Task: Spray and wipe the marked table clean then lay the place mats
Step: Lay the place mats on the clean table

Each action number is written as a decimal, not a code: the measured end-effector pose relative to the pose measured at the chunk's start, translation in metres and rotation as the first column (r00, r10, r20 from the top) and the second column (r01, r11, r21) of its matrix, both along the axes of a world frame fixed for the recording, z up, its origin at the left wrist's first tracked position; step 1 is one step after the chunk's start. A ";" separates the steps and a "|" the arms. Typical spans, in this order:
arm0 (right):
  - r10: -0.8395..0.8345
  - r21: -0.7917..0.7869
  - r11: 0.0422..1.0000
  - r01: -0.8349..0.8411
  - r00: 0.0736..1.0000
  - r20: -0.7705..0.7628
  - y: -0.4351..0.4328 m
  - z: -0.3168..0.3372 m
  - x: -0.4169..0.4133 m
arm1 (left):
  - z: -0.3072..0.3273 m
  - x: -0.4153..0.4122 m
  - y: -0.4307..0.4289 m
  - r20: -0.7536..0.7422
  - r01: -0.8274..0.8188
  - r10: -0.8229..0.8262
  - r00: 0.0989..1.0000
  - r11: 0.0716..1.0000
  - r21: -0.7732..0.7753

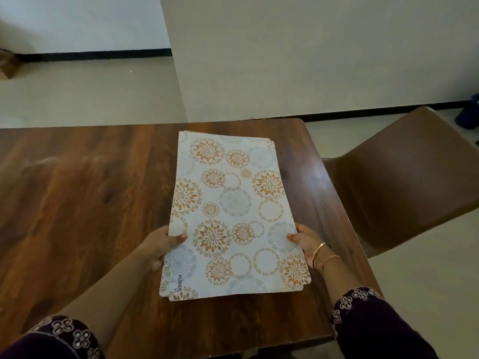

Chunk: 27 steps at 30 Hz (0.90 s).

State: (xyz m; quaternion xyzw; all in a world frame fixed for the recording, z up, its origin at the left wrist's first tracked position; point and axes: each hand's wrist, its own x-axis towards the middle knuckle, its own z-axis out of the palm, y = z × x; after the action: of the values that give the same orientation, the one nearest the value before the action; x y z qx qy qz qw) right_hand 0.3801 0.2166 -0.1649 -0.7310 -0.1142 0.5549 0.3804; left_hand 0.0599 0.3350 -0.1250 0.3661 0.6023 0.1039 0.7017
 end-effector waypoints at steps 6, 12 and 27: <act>0.021 -0.040 0.999 -0.008 0.950 0.312 0.016 -0.015 0.003 | -0.008 0.009 0.006 0.031 -0.060 0.058 0.998 0.994 0.094; 0.036 -0.065 0.998 -0.010 0.908 0.417 0.022 -0.019 0.012 | -0.014 0.018 0.009 -0.068 0.035 -0.015 0.998 0.950 0.310; 0.754 -0.514 0.627 -0.586 0.288 0.591 0.041 -0.035 -0.065 | -0.028 0.002 0.022 -0.413 0.156 0.038 0.910 0.891 0.426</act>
State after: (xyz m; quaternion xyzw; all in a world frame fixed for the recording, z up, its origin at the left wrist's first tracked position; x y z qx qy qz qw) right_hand 0.3152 0.2580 -0.1997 -0.8066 -0.5045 0.3037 -0.0511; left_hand 0.0620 0.3574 -0.1527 0.5503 0.6837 0.1396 0.4585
